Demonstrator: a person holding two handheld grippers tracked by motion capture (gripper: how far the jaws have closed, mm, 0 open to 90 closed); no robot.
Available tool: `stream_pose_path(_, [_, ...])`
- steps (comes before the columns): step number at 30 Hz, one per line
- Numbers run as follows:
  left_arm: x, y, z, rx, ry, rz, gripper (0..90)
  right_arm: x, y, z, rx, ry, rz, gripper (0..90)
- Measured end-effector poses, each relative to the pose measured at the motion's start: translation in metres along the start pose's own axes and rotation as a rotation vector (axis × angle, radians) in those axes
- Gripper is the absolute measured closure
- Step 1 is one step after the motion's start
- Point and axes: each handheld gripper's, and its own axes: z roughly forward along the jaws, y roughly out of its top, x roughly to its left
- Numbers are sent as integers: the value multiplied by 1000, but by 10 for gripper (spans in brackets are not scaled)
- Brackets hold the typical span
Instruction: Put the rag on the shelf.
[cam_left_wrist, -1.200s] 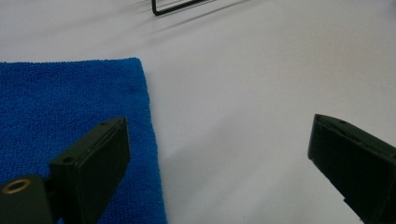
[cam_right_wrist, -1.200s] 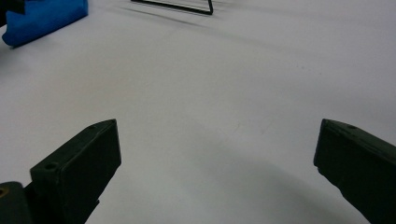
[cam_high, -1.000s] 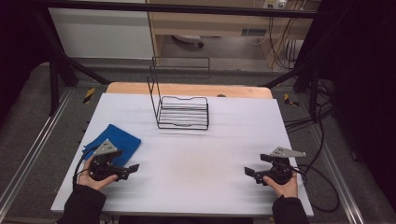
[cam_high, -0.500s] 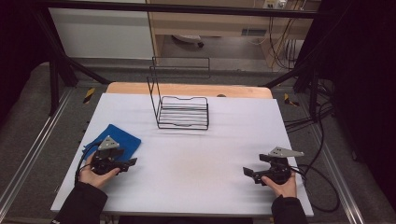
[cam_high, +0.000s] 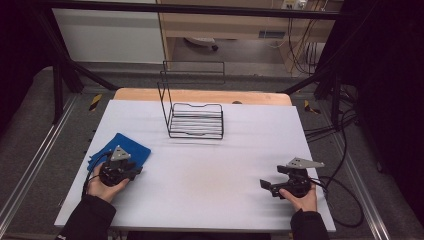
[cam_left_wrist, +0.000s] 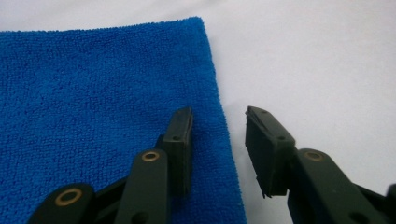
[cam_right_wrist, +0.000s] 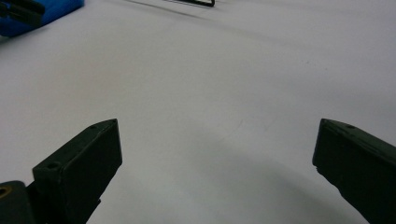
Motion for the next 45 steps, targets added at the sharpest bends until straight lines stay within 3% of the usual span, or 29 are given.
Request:
stream_pose_path(8, [-2, 0, 2, 9, 48, 23, 719, 0, 0, 0, -2, 2, 4, 21])
stream_pose_path(12, [-1, 1, 2, 18, 60, 13, 771, 0, 0, 0, 0, 1, 7, 22])
stream_pose_path(19, [4, 2, 1, 20, 32, -24, 855, 0, 0, 1, 3, 5, 8, 24])
stream_pose_path(25, [6, 4, -6, 4, 3, -73, 868, 0, 0, 0, -4, 7, 13, 25])
stream_pose_path(32, [3, 6, -18, -27, -27, -98, 870, 0, 0, 0, -2, 9, 11, 26])
stream_pose_path(38, [-10, 8, -21, -33, -74, -101, 870, 0, 0, 0, 1, 10, 8, 26])
stream_pose_path(45, [-33, 12, -20, -30, -117, -84, 869, 0, 0, 1, 1, 11, 9, 27])
